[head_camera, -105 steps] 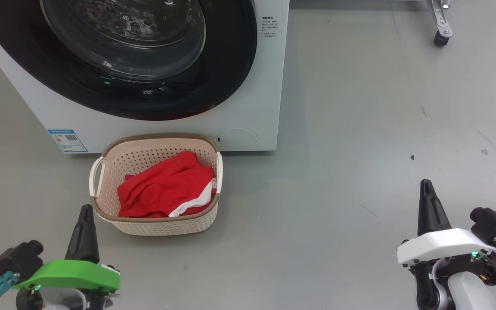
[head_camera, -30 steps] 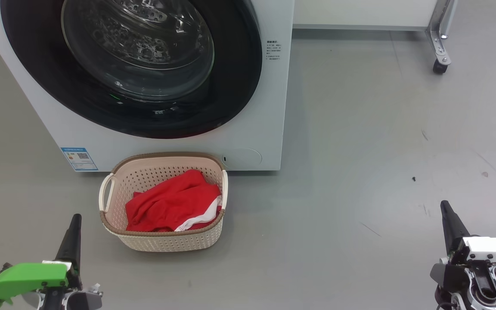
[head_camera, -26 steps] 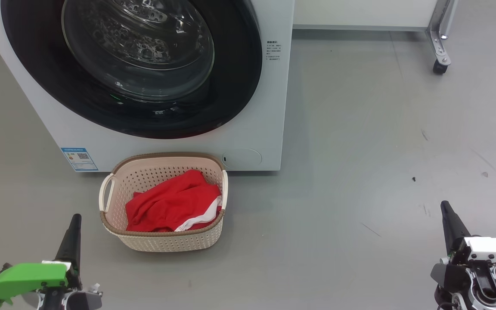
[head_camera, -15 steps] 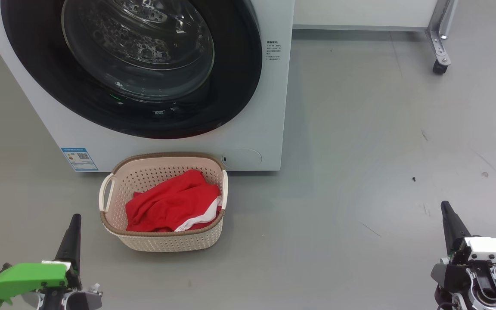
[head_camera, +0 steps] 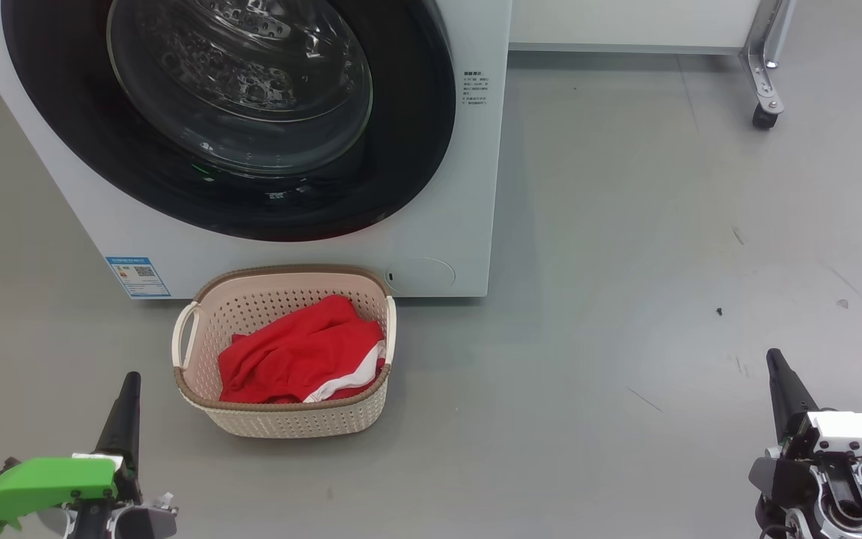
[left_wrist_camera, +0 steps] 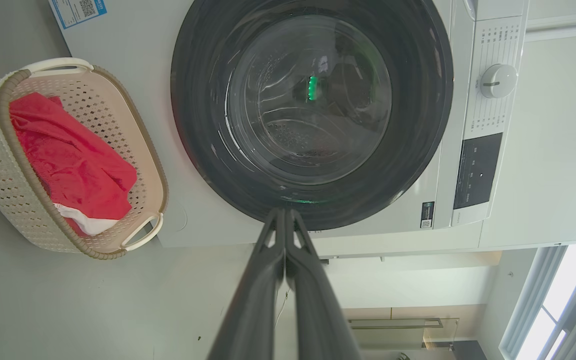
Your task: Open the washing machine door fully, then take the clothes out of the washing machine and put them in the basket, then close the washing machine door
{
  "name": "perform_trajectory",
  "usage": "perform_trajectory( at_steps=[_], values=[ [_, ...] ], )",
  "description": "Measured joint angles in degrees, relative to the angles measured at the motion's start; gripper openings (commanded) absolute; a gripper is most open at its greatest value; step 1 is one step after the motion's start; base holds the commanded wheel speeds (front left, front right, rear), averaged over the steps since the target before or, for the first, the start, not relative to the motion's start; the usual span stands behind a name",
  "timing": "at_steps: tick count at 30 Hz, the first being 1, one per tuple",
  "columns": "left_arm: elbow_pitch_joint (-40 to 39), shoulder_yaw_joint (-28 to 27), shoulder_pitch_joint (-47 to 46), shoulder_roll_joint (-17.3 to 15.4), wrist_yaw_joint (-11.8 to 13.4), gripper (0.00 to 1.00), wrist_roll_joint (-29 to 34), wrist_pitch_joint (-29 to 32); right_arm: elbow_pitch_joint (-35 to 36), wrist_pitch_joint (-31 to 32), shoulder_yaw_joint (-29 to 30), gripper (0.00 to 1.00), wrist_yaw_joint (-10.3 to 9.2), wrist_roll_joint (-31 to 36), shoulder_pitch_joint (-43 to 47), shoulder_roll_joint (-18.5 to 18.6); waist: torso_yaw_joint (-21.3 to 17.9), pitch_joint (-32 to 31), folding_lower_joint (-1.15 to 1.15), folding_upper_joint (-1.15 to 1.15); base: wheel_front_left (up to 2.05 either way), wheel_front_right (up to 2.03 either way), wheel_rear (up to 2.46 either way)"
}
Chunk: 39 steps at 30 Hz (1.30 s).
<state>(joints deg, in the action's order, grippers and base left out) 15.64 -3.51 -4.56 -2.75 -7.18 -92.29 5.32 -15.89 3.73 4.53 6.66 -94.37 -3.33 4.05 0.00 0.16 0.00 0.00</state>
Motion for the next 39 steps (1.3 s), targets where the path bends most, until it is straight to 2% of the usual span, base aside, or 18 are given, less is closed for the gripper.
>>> perform_trajectory(
  at_steps=[39],
  values=[
    [0.0, -0.1, 0.0, 0.0, 0.0, 0.00, 0.0, 0.2, -0.2, 0.0, 0.1, 0.00, 0.29, 0.0, -0.1, 0.0, 0.0, 0.0, 0.00, 0.00, 0.00, 0.00, 0.00]
  ],
)
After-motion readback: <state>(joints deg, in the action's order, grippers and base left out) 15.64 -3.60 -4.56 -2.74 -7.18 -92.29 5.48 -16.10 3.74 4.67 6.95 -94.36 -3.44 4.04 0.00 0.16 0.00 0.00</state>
